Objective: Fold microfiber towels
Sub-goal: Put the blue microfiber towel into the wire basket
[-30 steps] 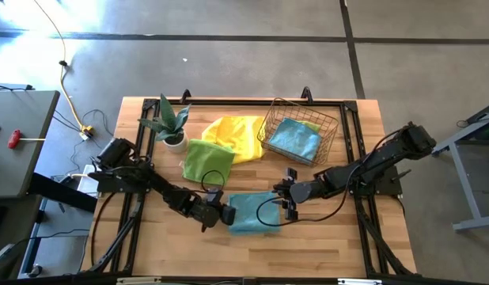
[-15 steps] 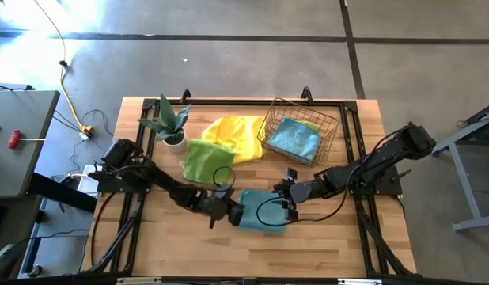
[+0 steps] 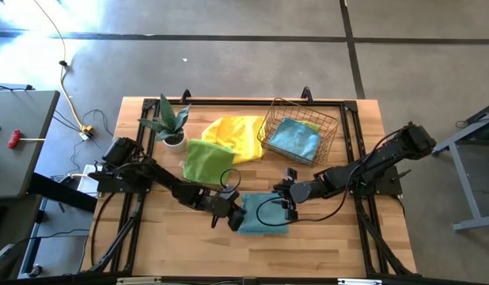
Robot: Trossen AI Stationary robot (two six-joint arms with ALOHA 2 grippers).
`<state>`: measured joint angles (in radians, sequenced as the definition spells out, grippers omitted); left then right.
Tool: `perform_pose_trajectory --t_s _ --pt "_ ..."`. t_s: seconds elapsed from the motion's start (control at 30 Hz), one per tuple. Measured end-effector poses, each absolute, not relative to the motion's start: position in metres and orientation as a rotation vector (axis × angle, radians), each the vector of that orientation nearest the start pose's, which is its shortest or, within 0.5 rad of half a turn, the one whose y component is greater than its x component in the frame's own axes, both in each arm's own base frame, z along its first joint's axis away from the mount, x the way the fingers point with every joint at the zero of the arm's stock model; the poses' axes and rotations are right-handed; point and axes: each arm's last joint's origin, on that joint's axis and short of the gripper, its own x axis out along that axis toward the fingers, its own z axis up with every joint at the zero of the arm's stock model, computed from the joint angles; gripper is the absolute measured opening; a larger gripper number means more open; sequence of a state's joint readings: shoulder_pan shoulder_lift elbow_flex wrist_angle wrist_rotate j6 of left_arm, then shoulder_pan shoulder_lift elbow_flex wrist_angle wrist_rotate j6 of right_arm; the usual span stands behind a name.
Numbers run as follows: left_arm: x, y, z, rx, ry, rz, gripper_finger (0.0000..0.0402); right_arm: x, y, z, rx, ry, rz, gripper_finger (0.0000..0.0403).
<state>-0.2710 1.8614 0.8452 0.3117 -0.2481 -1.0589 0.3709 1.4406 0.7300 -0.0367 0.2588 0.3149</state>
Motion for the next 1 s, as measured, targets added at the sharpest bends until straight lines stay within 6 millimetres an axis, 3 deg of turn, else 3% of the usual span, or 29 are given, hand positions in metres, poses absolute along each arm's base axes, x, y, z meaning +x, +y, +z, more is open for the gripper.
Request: perform_pose_trajectory --t_s 0.27,0.43,0.6,0.7,0.87,1.0 --pt "0.341 -0.088 0.122 -0.689 0.595 0.255 0.0001 0.265 0.092 0.186 0.065 0.707 -0.032 0.0165" --pt "0.343 -0.088 0.125 -0.564 0.575 0.197 0.0001 0.271 0.074 0.186 0.082 0.7 -0.115 0.0167" --pt "0.342 -0.088 0.124 -0.444 0.587 0.162 0.0001 0.279 0.037 0.186 0.262 0.757 0.02 0.0192" --pt "0.343 -0.088 0.125 -0.38 0.587 0.141 0.0001 0.282 0.022 0.187 0.248 0.742 0.136 0.0218" --pt "0.346 -0.085 0.128 -0.287 0.559 0.109 0.0001 0.29 0.012 0.19 0.116 0.641 0.215 0.0261" --pt "0.352 -0.083 0.135 -0.208 0.538 0.084 0.0001 0.3 0.009 0.18 0.085 0.612 0.236 0.0272"
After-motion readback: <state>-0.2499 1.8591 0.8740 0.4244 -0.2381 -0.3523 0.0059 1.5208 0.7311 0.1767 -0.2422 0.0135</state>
